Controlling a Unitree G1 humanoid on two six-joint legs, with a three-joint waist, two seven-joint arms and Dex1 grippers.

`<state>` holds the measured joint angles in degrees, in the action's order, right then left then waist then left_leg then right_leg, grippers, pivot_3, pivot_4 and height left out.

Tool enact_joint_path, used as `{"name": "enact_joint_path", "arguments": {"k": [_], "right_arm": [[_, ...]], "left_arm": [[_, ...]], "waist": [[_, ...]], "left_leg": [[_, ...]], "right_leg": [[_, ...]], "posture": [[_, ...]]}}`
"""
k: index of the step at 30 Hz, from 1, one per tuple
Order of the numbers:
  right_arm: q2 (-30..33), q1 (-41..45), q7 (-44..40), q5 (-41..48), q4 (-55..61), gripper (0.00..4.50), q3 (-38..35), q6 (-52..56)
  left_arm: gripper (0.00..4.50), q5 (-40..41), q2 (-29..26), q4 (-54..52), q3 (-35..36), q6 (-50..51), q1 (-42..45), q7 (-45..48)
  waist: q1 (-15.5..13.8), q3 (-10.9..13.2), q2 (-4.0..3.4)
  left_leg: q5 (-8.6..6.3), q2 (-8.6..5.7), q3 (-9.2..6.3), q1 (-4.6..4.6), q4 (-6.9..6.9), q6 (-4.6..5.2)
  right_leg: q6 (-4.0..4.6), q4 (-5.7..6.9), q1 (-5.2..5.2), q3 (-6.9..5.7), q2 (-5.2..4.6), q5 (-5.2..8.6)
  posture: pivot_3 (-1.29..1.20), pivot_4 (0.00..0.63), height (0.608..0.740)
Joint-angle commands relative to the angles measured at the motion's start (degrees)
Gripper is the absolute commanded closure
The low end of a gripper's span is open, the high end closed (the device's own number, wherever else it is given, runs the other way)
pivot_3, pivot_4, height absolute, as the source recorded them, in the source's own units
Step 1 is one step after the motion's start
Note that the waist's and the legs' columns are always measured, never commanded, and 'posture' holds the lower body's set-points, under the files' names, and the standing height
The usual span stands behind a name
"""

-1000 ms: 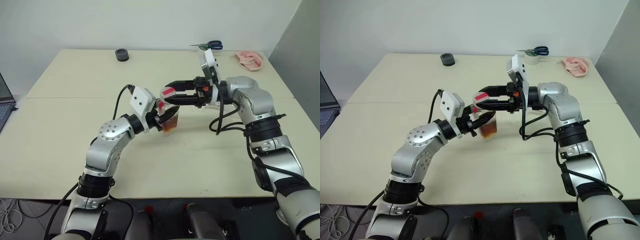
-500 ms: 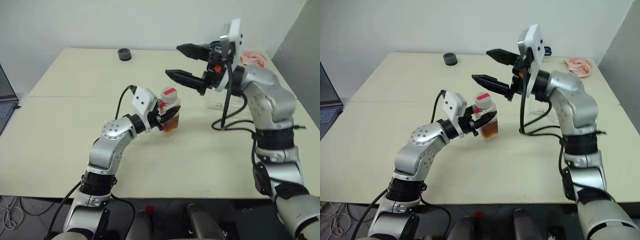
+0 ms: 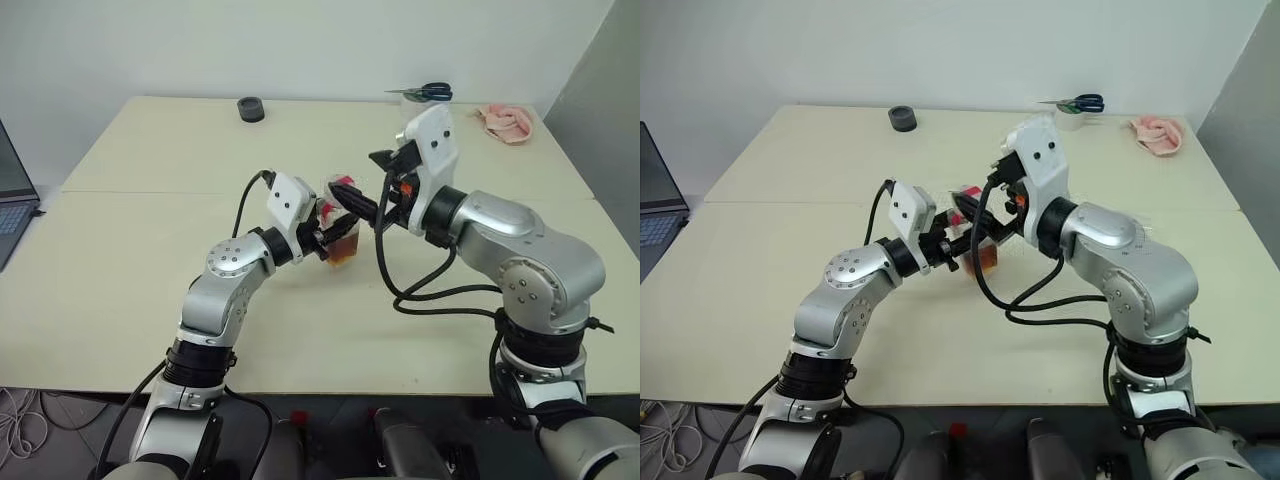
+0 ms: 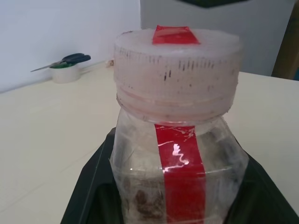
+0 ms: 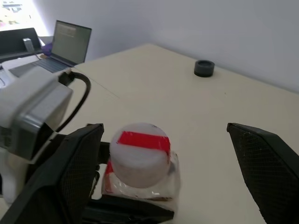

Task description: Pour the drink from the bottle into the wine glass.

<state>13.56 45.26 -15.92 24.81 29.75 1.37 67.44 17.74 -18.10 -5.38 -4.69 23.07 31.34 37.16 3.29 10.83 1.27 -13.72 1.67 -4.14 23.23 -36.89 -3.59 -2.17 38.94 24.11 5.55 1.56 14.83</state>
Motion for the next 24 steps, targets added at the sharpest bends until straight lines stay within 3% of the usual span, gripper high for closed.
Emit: {"name": "enact_joint_path", "arguments": {"k": [1, 14, 17, 23, 24], "right_arm": [[-1.65, -0.30, 2.37, 0.32, 2.84, 0.00, -0.57, 1.05], [-5.28, -0.88, 5.79, 0.00, 1.34, 0.00, 1.86, 1.42], [-5.78, -0.57, 6.21, -0.21, 0.68, 0.58, 2.05, 0.46], [-5.74, -0.30, 6.03, -0.29, 0.19, 2.62, 2.35, -0.72], [-5.70, -0.29, 5.94, -0.29, 0.10, 2.63, 2.39, -0.93]], "left_arm": [[2.63, 0.08, 0.17, -1.11, 0.34, -2.22, 1.78, 0.62], [2.63, -0.36, 0.26, -1.17, 0.38, -2.66, 1.30, 0.62], [2.63, -0.43, 0.17, -1.28, 0.50, -2.65, 1.21, 0.62], [2.63, -0.58, 0.03, -1.68, 0.71, -2.54, 0.79, 0.51], [2.63, -0.63, 0.05, -1.67, 0.71, -2.53, 0.79, 0.48]], "waist": [[0.03, 0.00, 0.00], [0.06, 0.00, 0.00], [0.06, 0.00, 0.00], [0.08, 0.00, 0.00], [0.08, 0.00, 0.00]], "left_leg": [[0.00, 0.01, 0.00, 0.00, 0.02, 0.00], [0.00, 0.02, -0.01, 0.00, 0.02, 0.00], [0.00, 0.02, -0.01, 0.00, 0.02, 0.00], [0.00, 0.02, -0.02, 0.00, 0.03, 0.00], [0.00, 0.02, -0.02, 0.00, 0.03, 0.00]], "right_leg": [[0.00, 0.00, 0.00, -0.01, 0.00, 0.00], [0.00, 0.01, 0.01, -0.01, 0.02, 0.00], [-0.01, 0.01, 0.01, -0.02, 0.02, 0.00], [-0.01, 0.00, 0.01, -0.03, 0.03, 0.01], [-0.01, 0.00, 0.01, -0.02, 0.03, 0.00]], "posture": [[0.00, 0.150, 0.740], [0.00, 0.150, 0.740], [0.00, 0.150, 0.740], [0.00, 0.150, 0.740], [0.00, 0.150, 0.740]]}}
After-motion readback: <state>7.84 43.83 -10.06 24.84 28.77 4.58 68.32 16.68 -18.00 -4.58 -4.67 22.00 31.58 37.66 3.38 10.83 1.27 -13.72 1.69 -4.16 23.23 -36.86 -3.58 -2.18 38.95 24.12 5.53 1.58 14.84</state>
